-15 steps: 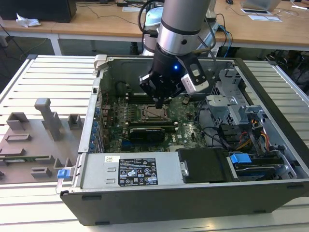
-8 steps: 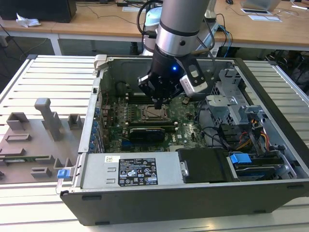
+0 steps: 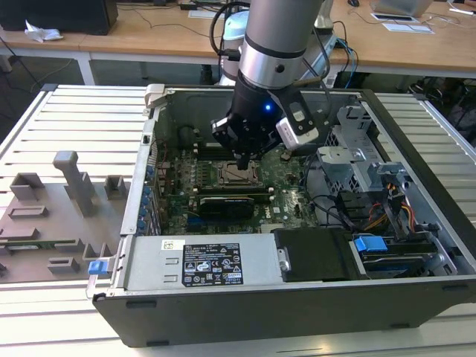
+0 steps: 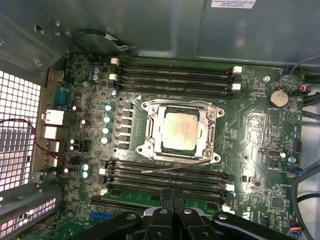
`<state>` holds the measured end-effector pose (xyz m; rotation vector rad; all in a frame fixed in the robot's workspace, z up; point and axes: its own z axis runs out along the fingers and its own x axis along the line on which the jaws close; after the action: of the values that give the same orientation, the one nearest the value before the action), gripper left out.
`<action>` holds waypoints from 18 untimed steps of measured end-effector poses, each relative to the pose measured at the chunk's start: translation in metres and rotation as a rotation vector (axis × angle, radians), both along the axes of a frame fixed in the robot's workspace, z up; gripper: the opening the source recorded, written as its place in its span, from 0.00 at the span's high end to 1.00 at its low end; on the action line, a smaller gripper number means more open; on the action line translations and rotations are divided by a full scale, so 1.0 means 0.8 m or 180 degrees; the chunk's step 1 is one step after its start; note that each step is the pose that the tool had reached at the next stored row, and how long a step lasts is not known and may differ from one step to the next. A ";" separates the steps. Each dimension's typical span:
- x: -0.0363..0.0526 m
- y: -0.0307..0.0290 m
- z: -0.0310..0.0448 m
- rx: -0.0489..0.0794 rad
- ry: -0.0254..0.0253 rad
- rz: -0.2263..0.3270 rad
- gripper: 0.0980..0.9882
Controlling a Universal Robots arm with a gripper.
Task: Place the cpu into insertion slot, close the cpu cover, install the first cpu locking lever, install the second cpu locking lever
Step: 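Install the second cpu locking lever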
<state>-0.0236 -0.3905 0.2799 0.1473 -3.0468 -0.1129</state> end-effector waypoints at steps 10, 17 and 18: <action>0.000 -0.0004 -0.0183 0.0000 0.0000 0.0000 0.99; 0.000 0.0007 -0.0420 0.0009 0.0000 -0.0001 0.99; 0.000 0.0030 -0.0441 0.0034 0.0000 -0.0001 0.99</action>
<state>-0.0237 -0.3881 0.2446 0.1475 -3.0465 -0.1294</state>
